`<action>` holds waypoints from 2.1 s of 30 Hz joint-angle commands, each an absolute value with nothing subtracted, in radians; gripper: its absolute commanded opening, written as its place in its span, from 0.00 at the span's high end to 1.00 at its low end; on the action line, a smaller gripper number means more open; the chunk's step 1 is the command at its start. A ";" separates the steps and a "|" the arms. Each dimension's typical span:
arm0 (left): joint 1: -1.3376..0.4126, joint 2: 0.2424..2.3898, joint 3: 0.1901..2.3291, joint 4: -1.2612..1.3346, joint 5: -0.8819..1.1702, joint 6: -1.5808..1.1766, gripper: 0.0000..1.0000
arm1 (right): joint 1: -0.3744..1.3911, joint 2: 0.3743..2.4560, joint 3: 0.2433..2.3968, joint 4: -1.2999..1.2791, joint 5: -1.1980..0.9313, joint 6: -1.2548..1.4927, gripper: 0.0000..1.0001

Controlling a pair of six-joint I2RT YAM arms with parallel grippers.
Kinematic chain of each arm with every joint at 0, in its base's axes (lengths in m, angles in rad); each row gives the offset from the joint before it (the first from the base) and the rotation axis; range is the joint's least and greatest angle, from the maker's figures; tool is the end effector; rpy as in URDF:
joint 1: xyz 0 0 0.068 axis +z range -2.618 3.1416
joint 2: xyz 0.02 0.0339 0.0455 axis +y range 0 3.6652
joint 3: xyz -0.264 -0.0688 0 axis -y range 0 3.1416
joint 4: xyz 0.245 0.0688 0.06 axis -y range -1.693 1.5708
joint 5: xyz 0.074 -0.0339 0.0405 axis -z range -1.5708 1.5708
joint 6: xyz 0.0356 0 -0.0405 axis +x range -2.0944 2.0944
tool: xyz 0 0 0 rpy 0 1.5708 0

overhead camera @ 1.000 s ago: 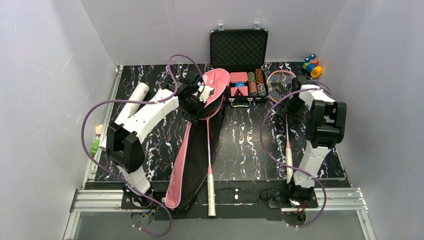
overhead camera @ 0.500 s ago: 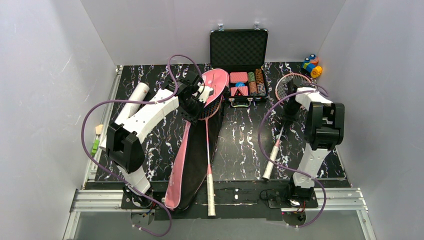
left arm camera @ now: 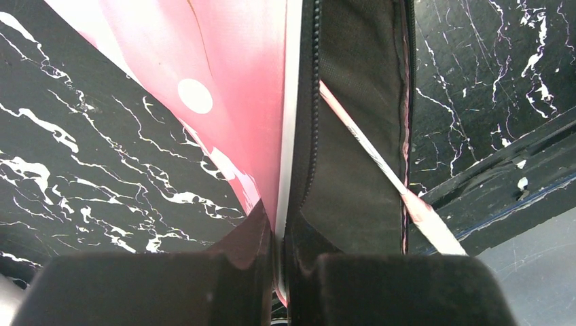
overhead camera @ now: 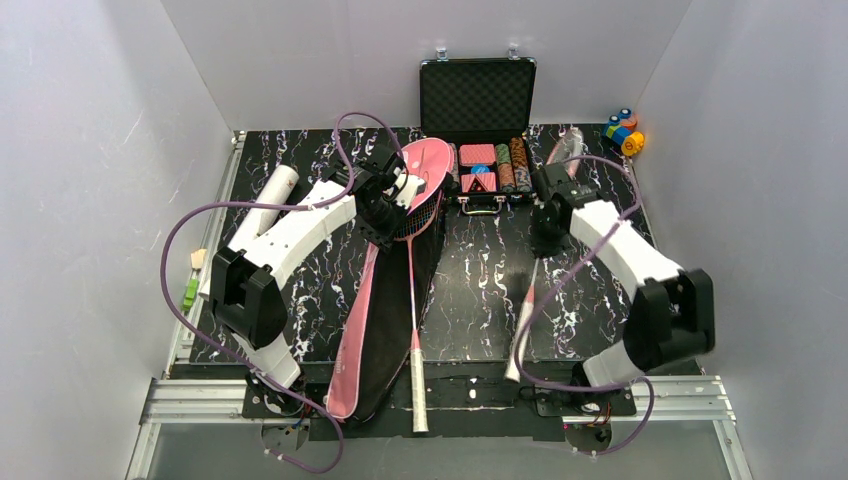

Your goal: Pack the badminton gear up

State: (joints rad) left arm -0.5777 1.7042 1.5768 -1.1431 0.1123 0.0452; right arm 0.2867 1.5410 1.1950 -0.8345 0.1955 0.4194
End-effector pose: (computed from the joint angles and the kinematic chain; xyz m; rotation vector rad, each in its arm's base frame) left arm 0.2811 -0.1880 0.2991 0.9024 2.7236 -0.2698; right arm 0.2939 0.0794 0.2500 0.2320 2.6992 -0.0641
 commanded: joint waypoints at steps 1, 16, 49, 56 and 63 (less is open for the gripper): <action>-0.572 1.633 1.583 -1.110 0.107 0.067 1.00 | 0.456 1.336 1.127 -0.950 0.170 0.483 0.99; -0.571 1.700 1.609 -1.091 0.121 0.039 1.00 | 1.022 0.953 1.062 -1.214 0.173 0.874 0.99; -0.569 1.707 1.615 -1.111 0.072 0.055 1.00 | 1.700 1.404 1.483 -1.596 0.613 1.138 0.99; -0.568 1.701 1.618 -1.124 0.046 0.056 1.00 | 1.701 1.479 1.428 -1.595 0.667 1.061 0.99; -0.569 1.715 1.628 -1.129 0.059 0.053 1.00 | 1.701 1.535 1.407 -1.592 0.720 1.041 0.99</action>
